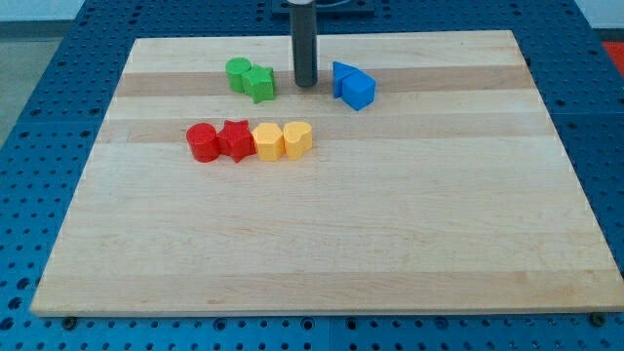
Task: Point your arm to the green star
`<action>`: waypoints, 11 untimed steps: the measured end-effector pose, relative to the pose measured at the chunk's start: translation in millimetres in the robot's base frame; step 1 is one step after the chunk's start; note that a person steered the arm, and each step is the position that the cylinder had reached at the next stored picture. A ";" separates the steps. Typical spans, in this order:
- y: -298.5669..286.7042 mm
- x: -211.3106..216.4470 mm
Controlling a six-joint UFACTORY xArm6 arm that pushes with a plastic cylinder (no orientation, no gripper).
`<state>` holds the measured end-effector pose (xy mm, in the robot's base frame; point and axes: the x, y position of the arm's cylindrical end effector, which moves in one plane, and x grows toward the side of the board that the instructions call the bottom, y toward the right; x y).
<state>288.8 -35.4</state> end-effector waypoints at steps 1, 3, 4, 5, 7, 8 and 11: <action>-16.3 -18.6; -72.3 -44.1; -113.5 -44.1; -144.7 -35.7; -152.7 24.0; -137.8 46.5; -74.4 41.0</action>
